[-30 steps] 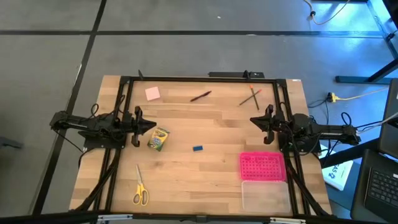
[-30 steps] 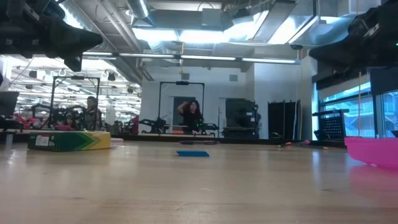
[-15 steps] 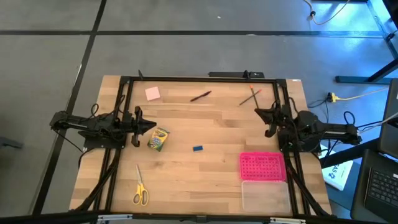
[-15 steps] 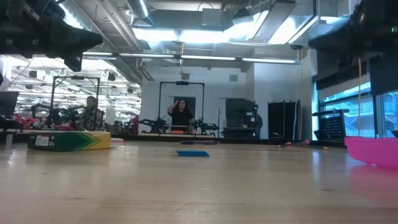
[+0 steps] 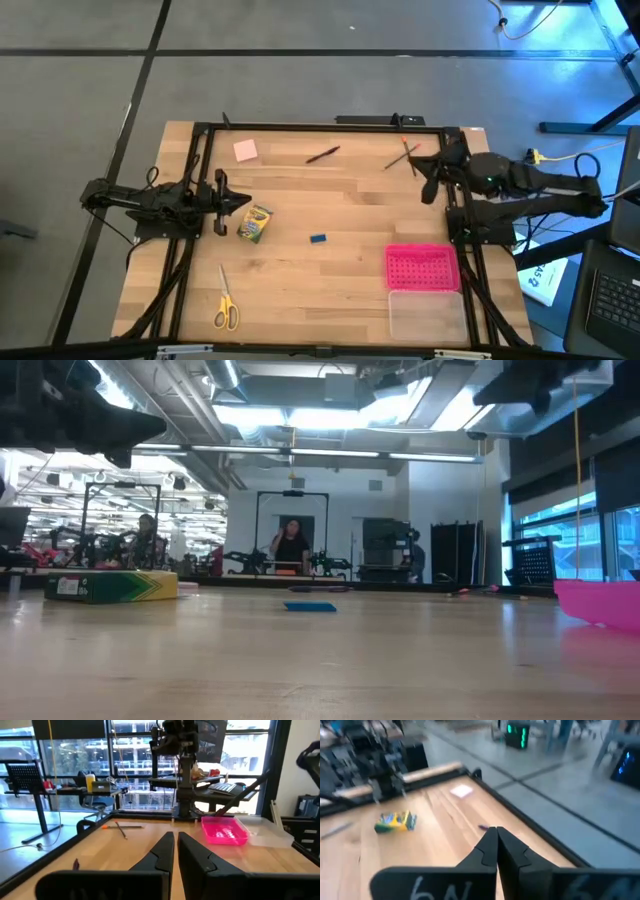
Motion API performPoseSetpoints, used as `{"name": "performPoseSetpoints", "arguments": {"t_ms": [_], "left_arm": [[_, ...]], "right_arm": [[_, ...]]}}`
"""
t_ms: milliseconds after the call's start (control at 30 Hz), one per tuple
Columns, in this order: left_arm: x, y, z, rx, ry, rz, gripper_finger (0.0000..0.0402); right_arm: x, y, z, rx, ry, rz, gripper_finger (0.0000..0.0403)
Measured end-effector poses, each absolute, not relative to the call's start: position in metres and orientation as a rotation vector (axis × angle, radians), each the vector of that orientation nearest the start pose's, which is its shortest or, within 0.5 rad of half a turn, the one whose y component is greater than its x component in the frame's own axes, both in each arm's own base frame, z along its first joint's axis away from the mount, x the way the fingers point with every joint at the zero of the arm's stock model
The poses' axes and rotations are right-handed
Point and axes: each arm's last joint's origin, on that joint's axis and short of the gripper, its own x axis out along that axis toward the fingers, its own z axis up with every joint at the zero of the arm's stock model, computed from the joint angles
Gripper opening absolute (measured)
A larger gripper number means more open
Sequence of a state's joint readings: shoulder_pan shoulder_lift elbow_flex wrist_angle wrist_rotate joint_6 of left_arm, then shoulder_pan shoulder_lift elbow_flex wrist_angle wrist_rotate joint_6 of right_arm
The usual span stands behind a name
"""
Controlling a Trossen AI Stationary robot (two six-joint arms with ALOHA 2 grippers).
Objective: Pack school essentials
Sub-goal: Put the blue eraser into the pink box
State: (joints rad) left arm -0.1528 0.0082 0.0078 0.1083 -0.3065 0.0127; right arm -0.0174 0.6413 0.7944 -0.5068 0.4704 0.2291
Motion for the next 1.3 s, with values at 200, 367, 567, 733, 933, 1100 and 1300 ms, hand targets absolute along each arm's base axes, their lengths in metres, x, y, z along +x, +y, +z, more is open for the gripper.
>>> {"name": "performPoseSetpoints", "arguments": {"t_ms": [200,367,567,733,933,1100,1300], "left_arm": [[0.093,-0.003,0.191,-0.057,-0.170,0.222,0.0018],[0.082,-0.002,0.226,-0.049,-0.176,0.236,0.0018],[0.078,0.000,0.266,-0.084,0.114,0.271,0.0018],[0.093,-0.002,0.298,-0.107,0.330,0.299,0.0018],[0.109,-0.005,0.319,-0.167,0.560,0.361,0.0018],[0.115,-0.006,0.329,-0.187,0.609,0.361,0.0018],[0.115,-0.007,0.335,-0.193,0.600,0.351,0.0018]], "right_arm": [[0.156,-0.015,0.361,0.155,0.456,-0.496,0.0001],[0.169,-0.015,0.396,0.114,0.577,-0.496,0.0001],[0.189,-0.013,0.427,0.118,0.717,-0.425,0.0000],[0.216,-0.010,0.428,0.145,0.911,-0.327,0.0000],[0.259,-0.008,0.413,0.153,1.051,-0.243,0.0013],[0.288,-0.007,0.399,0.095,1.115,-0.165,0.0060],[0.309,-0.008,0.382,0.002,1.174,-0.108,0.0136]]}}
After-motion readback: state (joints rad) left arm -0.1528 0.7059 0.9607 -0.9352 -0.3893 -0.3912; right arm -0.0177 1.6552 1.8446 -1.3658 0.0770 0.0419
